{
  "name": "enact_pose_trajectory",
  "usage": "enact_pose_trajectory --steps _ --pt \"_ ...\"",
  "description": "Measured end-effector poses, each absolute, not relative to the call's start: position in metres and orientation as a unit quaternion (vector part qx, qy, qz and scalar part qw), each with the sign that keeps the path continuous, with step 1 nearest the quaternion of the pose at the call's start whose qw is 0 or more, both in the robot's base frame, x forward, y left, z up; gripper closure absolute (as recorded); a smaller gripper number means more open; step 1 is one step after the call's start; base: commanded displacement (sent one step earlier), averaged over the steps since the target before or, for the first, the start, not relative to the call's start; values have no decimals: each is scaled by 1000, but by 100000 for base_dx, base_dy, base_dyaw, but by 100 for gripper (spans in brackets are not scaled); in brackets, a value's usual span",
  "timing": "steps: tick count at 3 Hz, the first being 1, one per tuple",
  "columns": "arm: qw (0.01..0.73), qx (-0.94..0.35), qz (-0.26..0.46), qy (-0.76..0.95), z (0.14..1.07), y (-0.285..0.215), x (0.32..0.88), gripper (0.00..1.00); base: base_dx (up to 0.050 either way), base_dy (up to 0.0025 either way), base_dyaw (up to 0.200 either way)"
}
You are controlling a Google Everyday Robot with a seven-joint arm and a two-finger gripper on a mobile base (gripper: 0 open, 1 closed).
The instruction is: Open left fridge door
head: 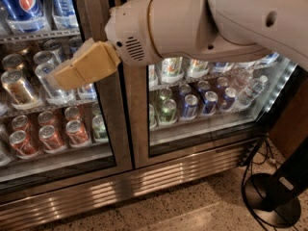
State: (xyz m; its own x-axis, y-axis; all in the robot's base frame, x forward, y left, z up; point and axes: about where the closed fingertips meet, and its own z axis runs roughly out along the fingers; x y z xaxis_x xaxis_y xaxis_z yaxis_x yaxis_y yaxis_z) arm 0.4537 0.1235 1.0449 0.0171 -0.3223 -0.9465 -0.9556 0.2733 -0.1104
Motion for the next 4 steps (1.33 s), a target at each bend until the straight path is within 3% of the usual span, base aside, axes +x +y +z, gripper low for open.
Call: enact_pose_trajectory --steps 2,4 --pt "504 -515 327 611 1052 115 453 0 0 0 0" --pt "527 -556 272 583 1105 141 466 0 0 0 0"
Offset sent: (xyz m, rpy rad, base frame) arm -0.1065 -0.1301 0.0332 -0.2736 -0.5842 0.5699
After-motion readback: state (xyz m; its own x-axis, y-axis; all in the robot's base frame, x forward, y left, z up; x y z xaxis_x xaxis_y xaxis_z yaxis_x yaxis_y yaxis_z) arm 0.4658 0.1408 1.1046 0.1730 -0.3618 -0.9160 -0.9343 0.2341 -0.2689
